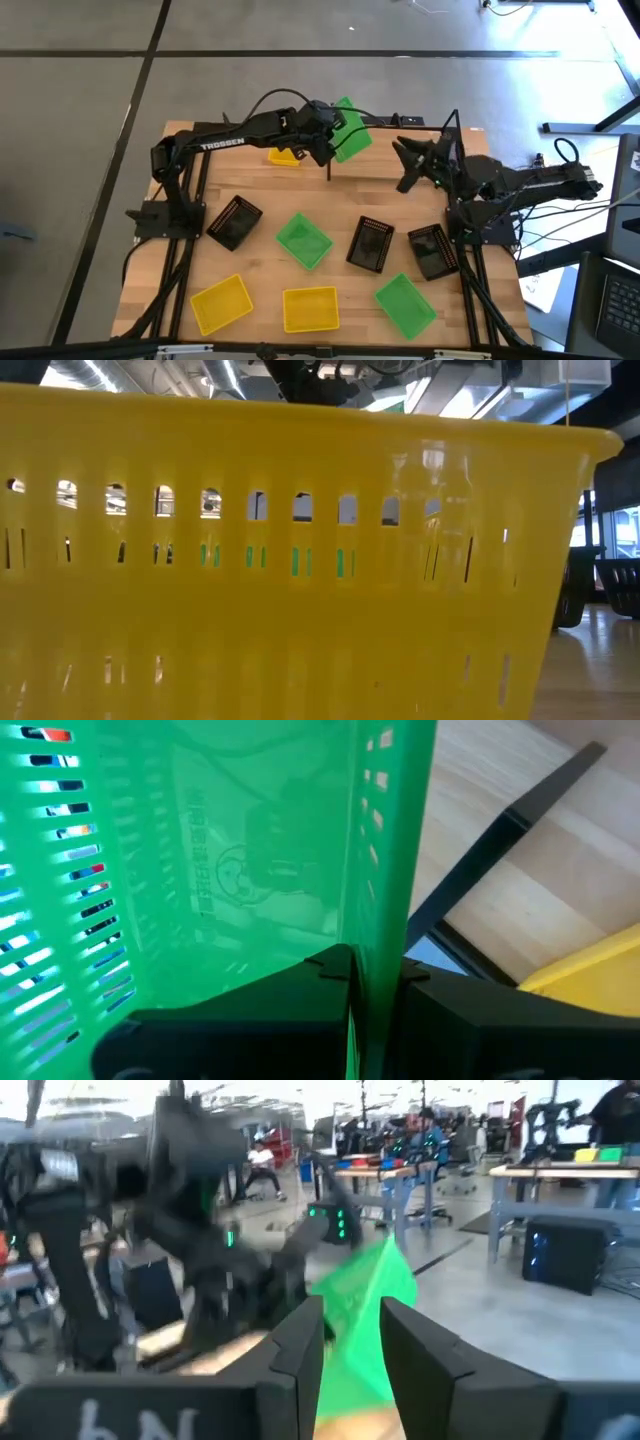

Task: Stack baskets on shelf by color
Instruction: Put the top green bin onto the shelf

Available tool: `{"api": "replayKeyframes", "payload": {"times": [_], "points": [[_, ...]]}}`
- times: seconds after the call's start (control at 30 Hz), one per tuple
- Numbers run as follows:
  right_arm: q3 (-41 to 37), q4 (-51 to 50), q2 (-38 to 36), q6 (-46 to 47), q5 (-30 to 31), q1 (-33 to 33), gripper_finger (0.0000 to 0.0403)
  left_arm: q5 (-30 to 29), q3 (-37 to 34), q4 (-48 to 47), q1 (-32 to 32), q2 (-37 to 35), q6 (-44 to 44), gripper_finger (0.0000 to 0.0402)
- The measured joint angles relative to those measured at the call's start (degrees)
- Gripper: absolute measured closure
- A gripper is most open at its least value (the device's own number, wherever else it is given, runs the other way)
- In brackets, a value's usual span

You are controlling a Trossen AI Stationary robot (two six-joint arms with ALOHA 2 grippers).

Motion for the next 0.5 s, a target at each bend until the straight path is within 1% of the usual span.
{"api": "replayKeyframes", "payload": {"times": [0.1, 0.2, 0.27, 0.37, 0.5], "points": [[7.3, -5.9, 4.9, 0.8, 0.0, -1.4, 0.0300, -0.4, 0.0, 0.0, 0.0, 0.0, -0.1, 0.0401], [15.5, -17.0, 9.8, 4.7, -0.7, -2.8, 0.0299, -1.2, 0.0, 0.0, 0.0, 0.0, -0.1, 0.0401], [20.8, -25.1, 13.3, 7.8, -2.2, -3.6, 0.0299, -1.4, 0.0, 0.0, 0.0, 0.0, -0.7, 0.0401], [27.5, -35.7, 18.6, 11.0, -3.5, -4.5, 0.0299, -1.4, 0.0, 0.0, 0.0, 0.0, -3.2, 0.0401], [34.6, -43.8, 23.5, 14.8, -3.2, -4.7, 0.0299, -1.4, 0.0, 0.0, 0.3, 0.0, -6.2, 0.0401]]}}
